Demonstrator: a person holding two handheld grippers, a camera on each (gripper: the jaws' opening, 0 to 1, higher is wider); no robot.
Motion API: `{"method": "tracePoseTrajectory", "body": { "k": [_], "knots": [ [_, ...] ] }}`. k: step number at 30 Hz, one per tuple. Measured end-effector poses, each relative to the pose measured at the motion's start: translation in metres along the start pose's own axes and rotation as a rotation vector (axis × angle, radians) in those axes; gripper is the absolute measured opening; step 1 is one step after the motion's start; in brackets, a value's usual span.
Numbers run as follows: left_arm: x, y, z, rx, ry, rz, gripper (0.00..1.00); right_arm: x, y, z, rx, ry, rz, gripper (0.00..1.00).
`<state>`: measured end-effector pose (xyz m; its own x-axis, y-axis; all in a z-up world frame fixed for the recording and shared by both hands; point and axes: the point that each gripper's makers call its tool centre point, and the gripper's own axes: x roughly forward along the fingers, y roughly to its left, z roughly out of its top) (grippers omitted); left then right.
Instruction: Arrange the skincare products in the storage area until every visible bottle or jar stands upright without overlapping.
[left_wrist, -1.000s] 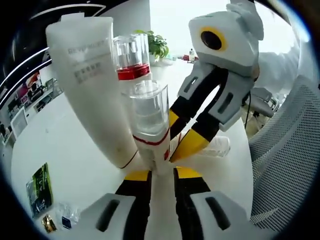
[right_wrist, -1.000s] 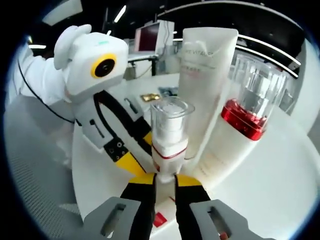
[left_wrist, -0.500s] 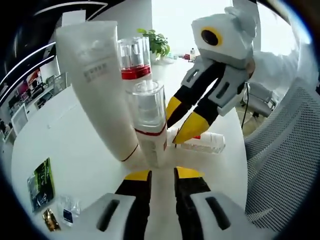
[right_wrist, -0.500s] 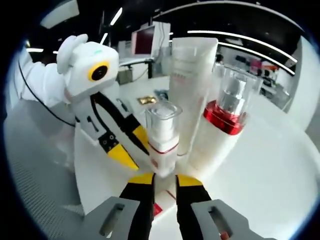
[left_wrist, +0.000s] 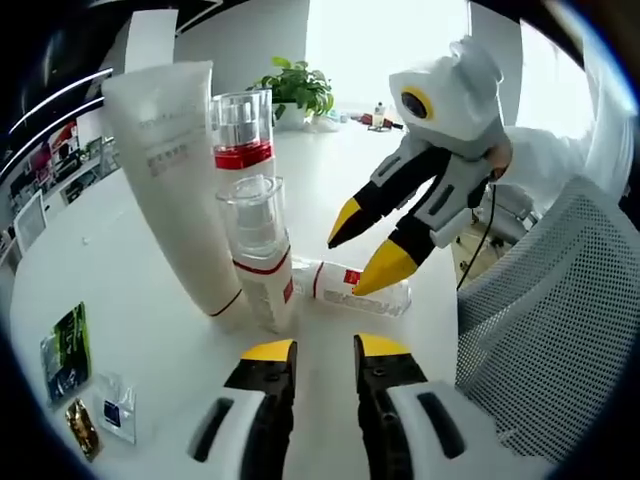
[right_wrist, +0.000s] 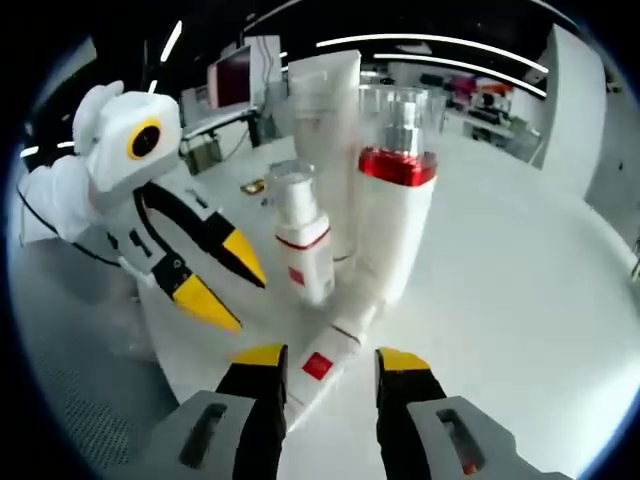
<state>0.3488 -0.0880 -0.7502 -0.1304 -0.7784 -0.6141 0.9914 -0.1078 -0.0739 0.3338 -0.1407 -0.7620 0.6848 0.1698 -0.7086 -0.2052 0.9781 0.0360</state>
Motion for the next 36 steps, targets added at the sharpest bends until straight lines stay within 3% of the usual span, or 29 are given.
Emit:
{"method": "tracePoseTrajectory", "body": {
  "k": [5,14,20,30,36],
  "knots": [
    [0.001,-0.005,0.000,-0.013,0.000,-0.014,0.25,0.007,0.005,-0.003,0.008,0.023,-0.017,0.41],
    [-0.010,-0.005,-0.002,-0.058,0.020,-0.029,0.33,0.011,0.001,-0.013,0.002,0.071,-0.051,0.37],
    [-0.023,0.007,0.003,-0.095,0.019,0.013,0.42,0.017,0.003,-0.017,-0.019,0.094,-0.069,0.40],
    [-0.034,0.007,0.000,-0.060,0.061,0.034,0.62,0.023,0.001,-0.019,-0.007,0.108,-0.087,0.43],
    [-0.035,0.006,0.004,-0.053,0.049,0.041,0.72,0.021,-0.002,-0.021,0.011,0.102,-0.103,0.43]
  ]
}}
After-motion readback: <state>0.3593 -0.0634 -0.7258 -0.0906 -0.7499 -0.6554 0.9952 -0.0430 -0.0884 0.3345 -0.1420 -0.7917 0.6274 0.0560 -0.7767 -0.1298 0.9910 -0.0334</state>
